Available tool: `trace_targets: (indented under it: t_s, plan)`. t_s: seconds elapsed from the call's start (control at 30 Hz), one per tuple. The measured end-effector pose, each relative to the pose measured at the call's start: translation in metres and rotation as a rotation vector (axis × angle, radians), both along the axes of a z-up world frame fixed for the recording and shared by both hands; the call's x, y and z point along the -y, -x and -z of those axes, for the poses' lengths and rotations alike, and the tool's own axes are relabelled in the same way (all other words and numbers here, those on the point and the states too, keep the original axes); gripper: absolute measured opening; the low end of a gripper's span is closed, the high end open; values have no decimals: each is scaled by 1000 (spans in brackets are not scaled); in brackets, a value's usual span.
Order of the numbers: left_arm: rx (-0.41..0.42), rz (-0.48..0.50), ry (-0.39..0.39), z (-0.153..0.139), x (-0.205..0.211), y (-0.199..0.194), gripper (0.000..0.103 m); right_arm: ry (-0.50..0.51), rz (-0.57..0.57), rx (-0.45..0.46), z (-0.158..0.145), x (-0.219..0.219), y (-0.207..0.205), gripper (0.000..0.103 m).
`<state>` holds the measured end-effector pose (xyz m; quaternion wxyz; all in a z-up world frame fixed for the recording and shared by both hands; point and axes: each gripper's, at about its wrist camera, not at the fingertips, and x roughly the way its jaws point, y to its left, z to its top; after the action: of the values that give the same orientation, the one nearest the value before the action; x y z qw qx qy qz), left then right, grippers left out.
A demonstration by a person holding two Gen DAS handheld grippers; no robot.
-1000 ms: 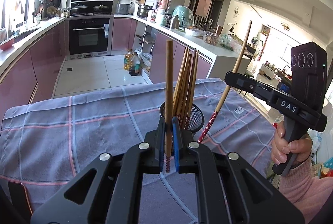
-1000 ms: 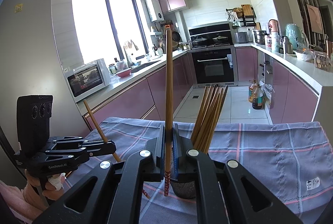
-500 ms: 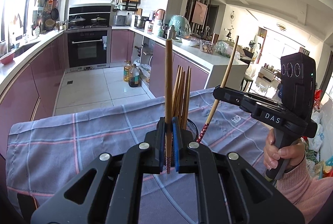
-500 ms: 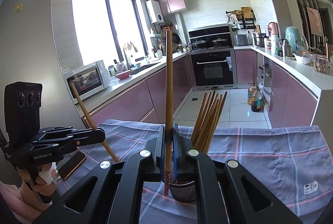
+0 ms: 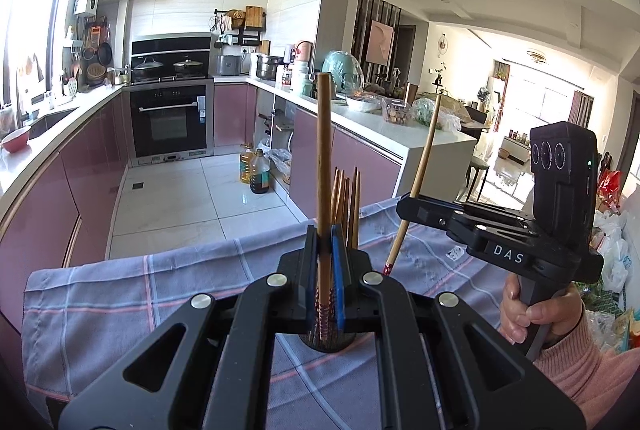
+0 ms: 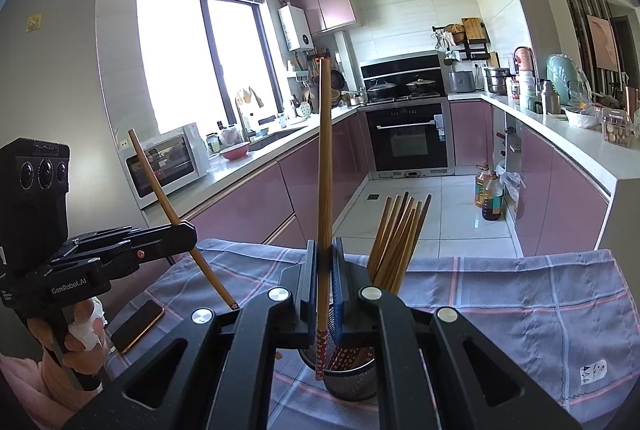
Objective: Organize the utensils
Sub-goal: 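Push the left gripper's chopstick down into the mesh cup while the right gripper brings its chopstick over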
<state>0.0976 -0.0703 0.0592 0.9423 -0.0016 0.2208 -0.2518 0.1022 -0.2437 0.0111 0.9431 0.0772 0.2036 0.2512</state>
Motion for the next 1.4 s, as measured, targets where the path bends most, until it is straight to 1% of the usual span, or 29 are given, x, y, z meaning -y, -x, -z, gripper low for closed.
trace_targets:
  t_s: [0.23, 0.6, 1.0, 1.23, 1.4]
  plan:
    - [6, 6, 1, -6, 11, -4, 7, 1, 7, -7, -2, 0, -7, 6]
    - [21, -1, -11, -8, 15, -7, 7, 4, 14, -11, -1, 0, -8, 6]
    - [40, 10, 10, -15, 18, -7, 7, 3, 25, -19, 3, -2, -11, 6]
    - [36, 15, 11, -14, 23, -8, 7, 3, 30, -22, 5, -3, -12, 6]
    - [30, 14, 8, -12, 17, -10, 7, 1, 31, -27, 8, -3, -13, 6]
